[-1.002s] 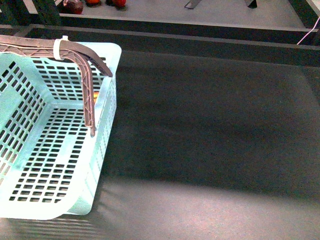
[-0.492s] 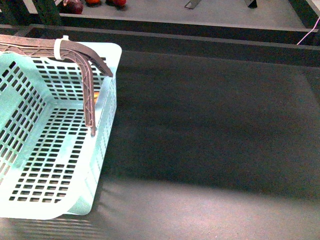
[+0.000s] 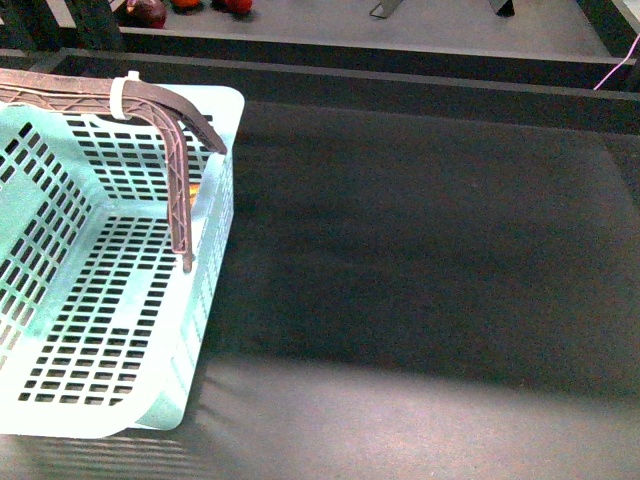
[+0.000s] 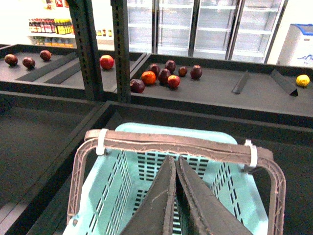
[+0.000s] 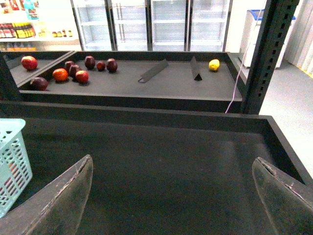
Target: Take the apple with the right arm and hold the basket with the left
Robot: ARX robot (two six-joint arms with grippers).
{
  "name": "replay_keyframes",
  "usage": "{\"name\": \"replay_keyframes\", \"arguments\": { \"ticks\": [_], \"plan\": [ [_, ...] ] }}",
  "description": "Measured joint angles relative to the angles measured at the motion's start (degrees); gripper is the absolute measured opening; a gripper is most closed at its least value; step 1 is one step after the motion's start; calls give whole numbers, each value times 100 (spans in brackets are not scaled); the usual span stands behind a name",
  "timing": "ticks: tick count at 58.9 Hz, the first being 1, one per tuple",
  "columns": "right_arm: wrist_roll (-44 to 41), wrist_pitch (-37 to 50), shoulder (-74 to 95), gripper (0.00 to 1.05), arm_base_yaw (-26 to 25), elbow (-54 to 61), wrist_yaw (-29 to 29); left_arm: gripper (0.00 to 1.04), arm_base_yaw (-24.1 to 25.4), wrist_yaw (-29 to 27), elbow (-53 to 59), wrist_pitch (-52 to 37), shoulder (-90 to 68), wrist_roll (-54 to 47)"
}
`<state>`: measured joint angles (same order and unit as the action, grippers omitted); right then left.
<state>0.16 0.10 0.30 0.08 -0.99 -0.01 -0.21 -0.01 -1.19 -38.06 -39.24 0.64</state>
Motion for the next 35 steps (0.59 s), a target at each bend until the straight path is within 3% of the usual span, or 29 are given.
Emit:
{"name": "replay_keyframes", "arguments": {
  "ticks": [35],
  "plan": [
    [0, 0, 0, 96, 0, 0, 2, 3, 0, 0, 35, 1790, 1906, -4]
  ]
}}
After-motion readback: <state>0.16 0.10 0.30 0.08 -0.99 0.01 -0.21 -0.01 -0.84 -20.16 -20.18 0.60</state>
